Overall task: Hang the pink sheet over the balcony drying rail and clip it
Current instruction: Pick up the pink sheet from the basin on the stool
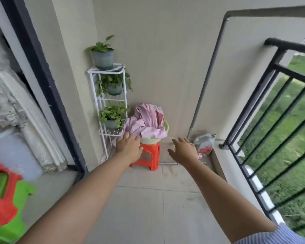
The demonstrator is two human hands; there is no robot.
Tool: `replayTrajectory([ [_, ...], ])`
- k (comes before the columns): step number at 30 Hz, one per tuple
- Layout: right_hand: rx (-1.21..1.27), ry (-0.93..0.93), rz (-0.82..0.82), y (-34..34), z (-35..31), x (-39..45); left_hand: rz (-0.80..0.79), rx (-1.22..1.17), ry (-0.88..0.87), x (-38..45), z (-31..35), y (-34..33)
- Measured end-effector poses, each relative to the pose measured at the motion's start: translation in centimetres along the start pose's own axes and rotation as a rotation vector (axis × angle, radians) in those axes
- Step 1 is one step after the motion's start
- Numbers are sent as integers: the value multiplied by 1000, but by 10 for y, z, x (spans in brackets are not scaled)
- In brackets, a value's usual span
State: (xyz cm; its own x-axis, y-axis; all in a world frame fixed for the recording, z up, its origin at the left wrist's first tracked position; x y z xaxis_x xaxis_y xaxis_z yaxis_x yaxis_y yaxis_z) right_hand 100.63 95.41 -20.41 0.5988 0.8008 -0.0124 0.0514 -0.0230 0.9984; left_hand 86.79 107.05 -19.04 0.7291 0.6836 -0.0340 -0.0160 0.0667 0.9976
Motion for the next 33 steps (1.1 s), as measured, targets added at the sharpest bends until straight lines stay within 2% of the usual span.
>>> replayTrajectory([
  [7,36,-58,-87,-23,21,202,-79,-7,-30,205,-20,-21],
  [12,41,-55,-135,-71,42,347,-157,10,-33,351,-30,-72],
  [18,88,-104,-360,-162,71,512,-301,-39,26,520,-52,-140],
  [21,131,-146,-475,-205,75,564,-386,-67,30,581,-64,-171],
  [28,304,-351,-515,-302,92,670,-330,-149,-14,730,-82,-247],
  [31,325,-420,-446,-335,102,724,-305,-198,36,783,-86,-282],
  [33,319,-485,-458,-357,106,752,-280,-273,155,808,-96,-302],
])
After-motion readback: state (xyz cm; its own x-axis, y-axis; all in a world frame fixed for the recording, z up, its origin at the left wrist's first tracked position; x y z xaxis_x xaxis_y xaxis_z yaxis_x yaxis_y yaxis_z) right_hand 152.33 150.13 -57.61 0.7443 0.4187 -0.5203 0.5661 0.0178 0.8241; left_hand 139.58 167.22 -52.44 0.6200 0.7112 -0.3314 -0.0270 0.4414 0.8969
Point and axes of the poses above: each hand's wrist, its own x-axis towards the middle knuckle, its own y-axis out of the back of the hand, z = x × y, the point moved 7 cm from there along x, towards the middle knuckle, and after that the axes turned 6 degrees about -x, right-handed, at the moved point
